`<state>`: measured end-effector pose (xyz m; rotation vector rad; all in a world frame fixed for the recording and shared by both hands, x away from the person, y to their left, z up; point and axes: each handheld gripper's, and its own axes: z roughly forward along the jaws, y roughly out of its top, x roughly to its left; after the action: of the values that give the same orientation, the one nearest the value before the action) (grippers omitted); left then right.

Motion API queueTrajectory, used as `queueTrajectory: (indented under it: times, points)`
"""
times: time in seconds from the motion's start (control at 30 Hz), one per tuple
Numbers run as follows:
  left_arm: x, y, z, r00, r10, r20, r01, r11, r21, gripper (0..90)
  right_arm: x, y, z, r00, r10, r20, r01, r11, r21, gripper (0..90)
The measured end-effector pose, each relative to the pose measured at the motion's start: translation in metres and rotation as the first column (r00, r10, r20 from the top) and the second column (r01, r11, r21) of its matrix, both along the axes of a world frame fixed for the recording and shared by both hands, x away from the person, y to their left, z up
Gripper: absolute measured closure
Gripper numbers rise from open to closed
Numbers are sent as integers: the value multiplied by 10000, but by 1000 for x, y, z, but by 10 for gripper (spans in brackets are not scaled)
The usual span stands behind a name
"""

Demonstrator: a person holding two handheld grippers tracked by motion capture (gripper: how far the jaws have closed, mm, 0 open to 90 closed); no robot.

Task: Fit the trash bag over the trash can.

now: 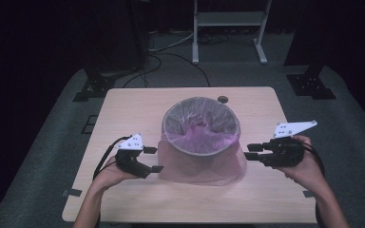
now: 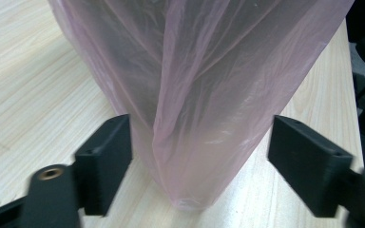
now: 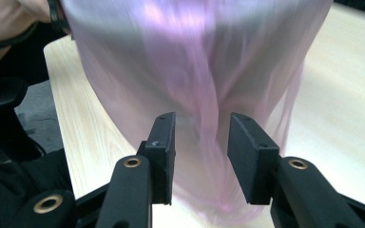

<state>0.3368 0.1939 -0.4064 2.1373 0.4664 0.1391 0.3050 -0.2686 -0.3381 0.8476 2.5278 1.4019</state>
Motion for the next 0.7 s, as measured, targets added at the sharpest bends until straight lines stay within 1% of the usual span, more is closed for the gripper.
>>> queueTrajectory:
  times: [0.1,0.17,0.2,0.23,0.27,0.3,0.37,0.4,0.47,0.5,0.53,0.57,0.6,0.63,0.7]
  points:
    - [-4,4,1,9997,209,122,-211,9997,137,179,2,12,25,9988,125,470,-115,9997,-223,656]
    - [-6,6,1,9993,337,189,-338,9994,86,179,7,23,38,9975,279,648,-258,9991,-330,679]
    - [-6,6,2,9994,326,116,-328,9992,207,179,11,34,46,9965,404,728,-370,9982,-474,702]
    - [-7,7,3,9991,385,176,-392,9984,413,171,16,43,52,9956,514,779,-471,9973,-559,724]
    - [-8,9,4,9983,501,296,-514,9976,464,160,21,52,56,9949,591,815,-542,9966,-616,750]
    - [-8,10,6,9981,559,275,-569,9977,378,159,27,62,60,9942,696,824,-636,9953,-727,773]
    - [-8,13,6,9981,569,230,-572,9983,99,160,39,85,64,9928,917,773,-825,9900,-1148,803]
    - [-8,13,6,9980,599,221,-601,9981,99,159,46,97,64,9931,992,625,-896,9860,-1404,813]
    - [-8,15,6,9978,628,235,-631,9979,145,159,62,121,61,9925,1131,473,-993,9679,-2307,822]
    - [-9,15,6,9977,649,204,-651,9978,94,159,69,132,58,9928,1165,279,-1050,9583,-2656,831]
    - [-9,16,6,9977,646,197,-648,9979,89,159,75,142,54,9929,1181,105,-1091,9447,-3093,837]
    - [-9,17,6,9976,654,229,-655,9978,42,159,79,149,51,9929,1190,43,-1102,9317,-3461,842]
    - [-10,19,7,9974,691,218,-691,9976,10,159,82,156,48,9926,1210,-120,-1165,9183,-3784,854]
    - [-10,20,7,9972,723,214,-723,9974,-28,159,84,163,43,9904,1304,-464,-1379,9006,-4122,857]
    - [-10,22,7,9972,723,201,-720,9973,-134,159,81,173,37,9825,1641,-880,-1862,8674,-4614,858]
